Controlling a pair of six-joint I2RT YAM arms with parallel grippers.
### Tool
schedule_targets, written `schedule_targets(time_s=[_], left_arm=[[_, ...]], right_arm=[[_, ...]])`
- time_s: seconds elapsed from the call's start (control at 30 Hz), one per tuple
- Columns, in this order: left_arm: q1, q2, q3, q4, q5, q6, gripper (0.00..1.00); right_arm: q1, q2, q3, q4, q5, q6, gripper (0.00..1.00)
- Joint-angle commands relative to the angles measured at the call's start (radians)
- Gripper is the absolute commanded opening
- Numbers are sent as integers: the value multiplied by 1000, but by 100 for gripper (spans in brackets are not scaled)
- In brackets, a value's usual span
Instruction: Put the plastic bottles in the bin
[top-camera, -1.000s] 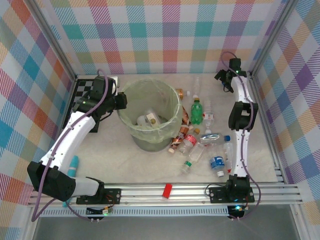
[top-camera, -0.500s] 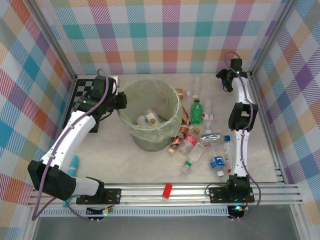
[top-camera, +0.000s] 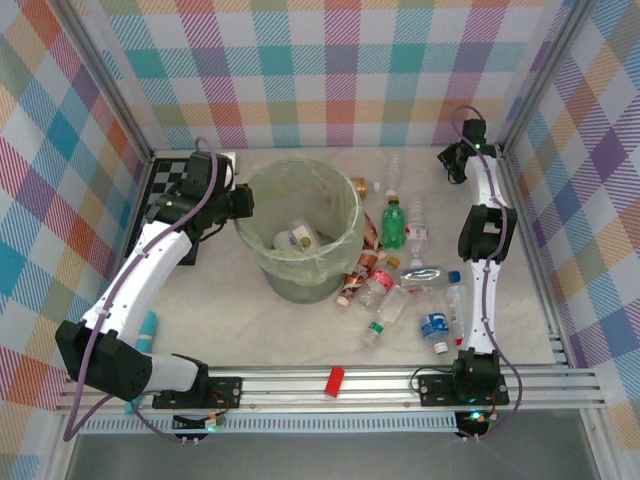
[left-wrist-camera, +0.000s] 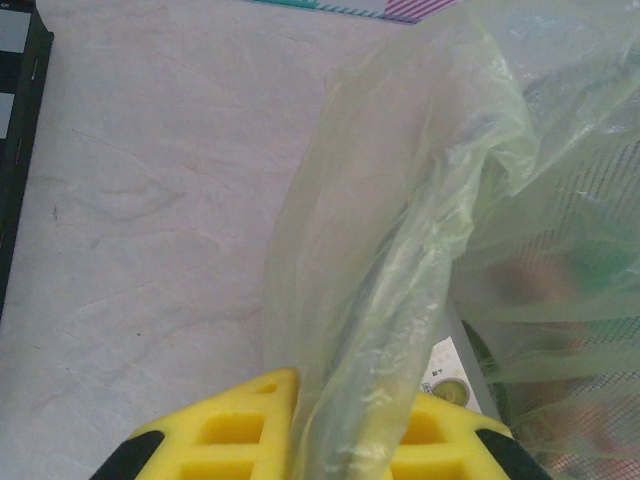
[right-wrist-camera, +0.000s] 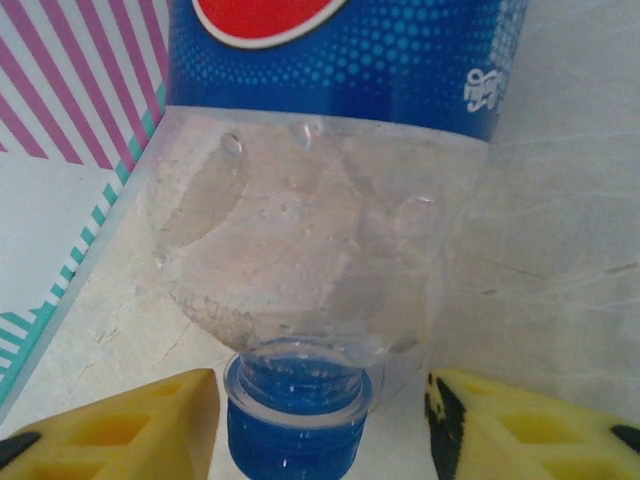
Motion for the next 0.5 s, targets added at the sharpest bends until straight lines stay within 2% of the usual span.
schedule_targets(time_s=[0.0, 0.3, 0.47], left_arm=[[0, -24, 8, -31, -51, 27, 0], [-1, -25, 10, -31, -50, 23, 0], [0, -25, 15, -29, -46, 22, 0]], right_arm=[[1, 25, -29, 15, -24, 22, 52], [-1, -10, -68, 23, -16, 6, 40], [-3, -93, -137, 43, 8, -36, 34]])
